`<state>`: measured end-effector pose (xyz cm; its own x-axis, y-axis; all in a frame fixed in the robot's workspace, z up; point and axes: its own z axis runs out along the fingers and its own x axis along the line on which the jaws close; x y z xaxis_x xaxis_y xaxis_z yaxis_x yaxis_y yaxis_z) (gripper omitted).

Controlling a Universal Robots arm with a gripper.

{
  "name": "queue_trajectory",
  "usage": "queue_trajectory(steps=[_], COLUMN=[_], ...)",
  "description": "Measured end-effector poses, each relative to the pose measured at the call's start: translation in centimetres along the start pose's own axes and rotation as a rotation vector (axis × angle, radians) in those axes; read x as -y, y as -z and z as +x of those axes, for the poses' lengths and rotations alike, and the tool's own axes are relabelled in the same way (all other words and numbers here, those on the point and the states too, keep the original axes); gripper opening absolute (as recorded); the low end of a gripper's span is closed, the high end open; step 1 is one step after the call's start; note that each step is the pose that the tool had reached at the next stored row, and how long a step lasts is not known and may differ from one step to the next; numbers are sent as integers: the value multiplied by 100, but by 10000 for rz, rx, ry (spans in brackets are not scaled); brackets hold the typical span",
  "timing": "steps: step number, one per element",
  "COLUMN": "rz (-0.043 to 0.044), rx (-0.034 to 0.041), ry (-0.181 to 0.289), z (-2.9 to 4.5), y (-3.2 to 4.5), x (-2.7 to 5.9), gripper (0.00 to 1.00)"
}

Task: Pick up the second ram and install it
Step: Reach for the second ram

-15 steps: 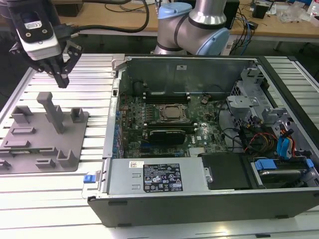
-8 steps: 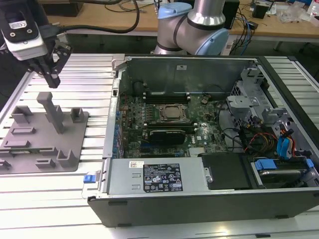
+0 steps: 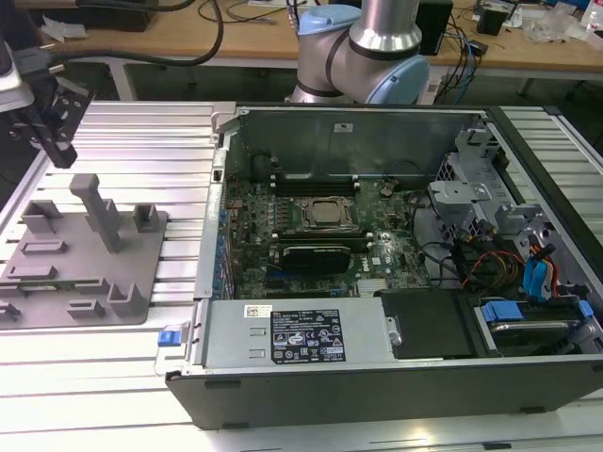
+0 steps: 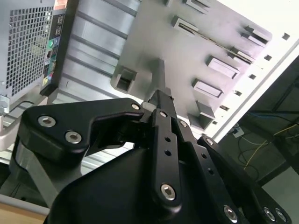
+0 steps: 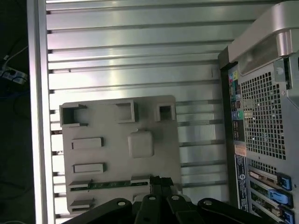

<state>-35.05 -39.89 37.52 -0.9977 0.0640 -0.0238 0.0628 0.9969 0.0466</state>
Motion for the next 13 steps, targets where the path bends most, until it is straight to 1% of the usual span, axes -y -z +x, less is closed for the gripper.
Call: queue_trajectory(steps=[4,6,7,8,11,12,13], rz=[0,0,0,0,0,1,0], rx=[0,-1,0,0,0,-2,-1], ry=[0,0,0,1,0,0,0], z=[77,129,158,205,290,344,377], y=[-26,-39,-43,-49,-56,-58,-59], x=[6,10,12,15,21,25,27], gripper=[8,8,8,8,8,8,8])
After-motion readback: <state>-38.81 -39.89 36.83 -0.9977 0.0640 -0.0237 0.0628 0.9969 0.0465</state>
